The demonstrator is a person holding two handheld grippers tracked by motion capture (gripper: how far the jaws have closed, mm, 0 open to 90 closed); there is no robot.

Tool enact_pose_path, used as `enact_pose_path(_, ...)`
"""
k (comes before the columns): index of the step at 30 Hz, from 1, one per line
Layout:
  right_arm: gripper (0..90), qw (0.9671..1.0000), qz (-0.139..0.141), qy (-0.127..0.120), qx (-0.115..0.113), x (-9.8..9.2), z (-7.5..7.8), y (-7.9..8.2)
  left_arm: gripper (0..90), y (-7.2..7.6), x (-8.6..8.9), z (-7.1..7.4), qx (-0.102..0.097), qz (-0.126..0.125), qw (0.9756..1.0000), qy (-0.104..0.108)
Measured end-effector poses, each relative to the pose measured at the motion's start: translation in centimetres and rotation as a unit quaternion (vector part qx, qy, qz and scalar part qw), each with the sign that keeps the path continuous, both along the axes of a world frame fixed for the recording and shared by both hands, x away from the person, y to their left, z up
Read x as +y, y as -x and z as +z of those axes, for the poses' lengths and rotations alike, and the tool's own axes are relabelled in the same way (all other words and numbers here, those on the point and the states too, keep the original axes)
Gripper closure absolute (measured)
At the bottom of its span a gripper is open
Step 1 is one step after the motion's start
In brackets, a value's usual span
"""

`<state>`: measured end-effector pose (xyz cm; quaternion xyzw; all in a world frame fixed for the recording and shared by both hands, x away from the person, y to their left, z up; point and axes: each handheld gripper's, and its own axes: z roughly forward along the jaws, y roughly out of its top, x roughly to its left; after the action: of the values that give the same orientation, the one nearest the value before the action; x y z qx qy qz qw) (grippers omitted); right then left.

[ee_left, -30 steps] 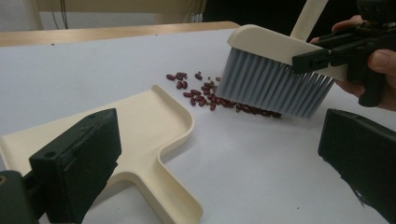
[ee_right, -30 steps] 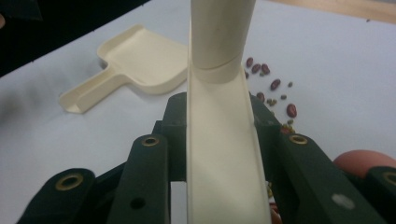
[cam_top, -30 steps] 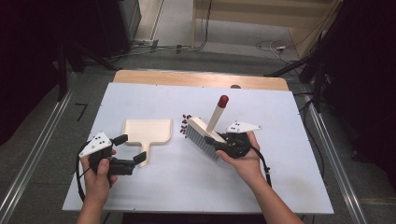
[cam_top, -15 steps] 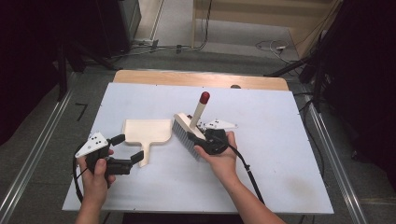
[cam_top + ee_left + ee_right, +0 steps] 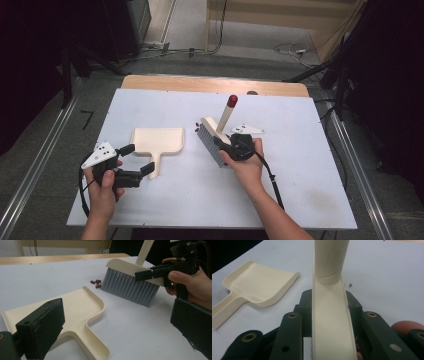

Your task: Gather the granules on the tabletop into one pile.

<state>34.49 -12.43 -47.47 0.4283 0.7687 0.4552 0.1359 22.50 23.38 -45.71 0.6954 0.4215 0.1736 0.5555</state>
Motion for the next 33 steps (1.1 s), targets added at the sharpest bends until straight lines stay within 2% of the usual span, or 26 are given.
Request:
enact_pose_path(4, 65.2, 0.9999, -0.011, -0.004, 0.008, -0.9, 0.1, -0.2, 0.0, 0.0, 0.1, 0.0, -0.001, 0.002, 1.0, 0.003)
enact_pose_path(7, 65.1, 0.9999, -0.015, 0.001, 0.004, -1.3, 0.4, -0.2, 0.0, 0.1, 0.3, 0.1, -0.002, 0.003, 1.0, 0.005)
enact_pose_path(11, 65.1, 0.9998, -0.008, -0.016, 0.003, -1.6, 1.3, -0.1, 0.0, 0.1, 0.5, 0.2, -0.004, 0.005, 0.9999, 0.009)
enact_pose_path(14, 65.1, 0.9998, -0.008, -0.02, 0.0, -1.3, 1.8, -0.1, 0.0, 0.2, 0.6, 0.3, -0.006, 0.007, 0.9999, 0.011)
enact_pose_path(21, 65.1, 0.9995, -0.01, -0.028, -0.014, 1.5, 3.1, -0.5, 0.0, 0.3, 0.9, 0.4, -0.01, 0.011, 0.9998, 0.013)
enact_pose_path(24, 65.2, 0.9992, -0.019, -0.029, -0.02, 3.2, 3.3, -1.2, 0.0, 0.3, 1.0, 0.5, -0.011, 0.017, 0.9998, 0.007)
enact_pose_path(27, 65.1, 0.9988, -0.032, -0.029, -0.023, 4.8, 3.3, -2.2, 0.0, 0.4, 1.1, 0.7, -0.015, 0.02, 0.9996, 0.012)
enact_pose_path(33, 65.1, 0.9975, -0.055, -0.043, 0.001, 7.2, 2.4, -3.6, 0.0, 0.4, 1.6, 0.8, -0.017, 0.026, 0.9994, 0.013)
